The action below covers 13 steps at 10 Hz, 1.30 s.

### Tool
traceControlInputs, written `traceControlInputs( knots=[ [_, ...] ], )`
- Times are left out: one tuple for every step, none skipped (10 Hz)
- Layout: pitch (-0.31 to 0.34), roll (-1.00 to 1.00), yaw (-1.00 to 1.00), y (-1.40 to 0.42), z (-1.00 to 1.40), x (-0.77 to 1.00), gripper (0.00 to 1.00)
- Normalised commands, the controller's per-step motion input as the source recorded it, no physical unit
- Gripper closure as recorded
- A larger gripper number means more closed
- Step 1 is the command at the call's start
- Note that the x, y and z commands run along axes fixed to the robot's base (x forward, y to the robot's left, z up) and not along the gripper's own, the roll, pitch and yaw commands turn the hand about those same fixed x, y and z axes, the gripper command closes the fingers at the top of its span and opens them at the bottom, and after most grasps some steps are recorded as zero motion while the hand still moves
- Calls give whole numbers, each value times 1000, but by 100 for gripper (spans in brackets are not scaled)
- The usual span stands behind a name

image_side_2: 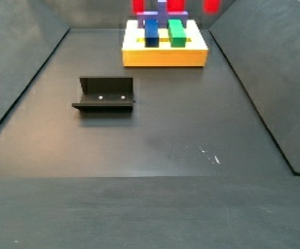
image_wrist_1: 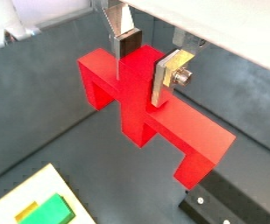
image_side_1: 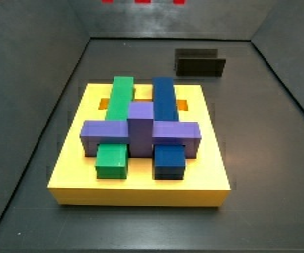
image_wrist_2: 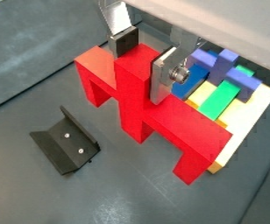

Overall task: Pick up the red object. Move up. Move to above the board. Insert the red object.
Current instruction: Move to above the board, then insert the red object.

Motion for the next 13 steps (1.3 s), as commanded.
traceControlInputs(
  knots=[
    [69, -35, 0, -2, 311, 35, 100],
    [52, -35, -5, -2, 171, 24, 100],
    [141, -45, -175, -1400, 303, 54, 100],
    [141, -19, -162, -1400, 279, 49, 100],
    [143, 37, -66, -1400, 291, 71, 100],
    [138, -3, -38, -1400, 285, 99, 100],
    [145, 8, -15, -1400, 287, 139, 100],
    [150, 13, -5, -1400, 293, 166, 100],
    [160, 16, -1, -448, 103, 104, 100],
    [0, -4, 0, 0, 0, 0, 100],
    [0, 0, 0, 0, -31, 17, 100],
    [27, 76, 0, 0, -577, 263, 100],
    [0, 179, 0, 20, -914, 377, 100]
  ],
)
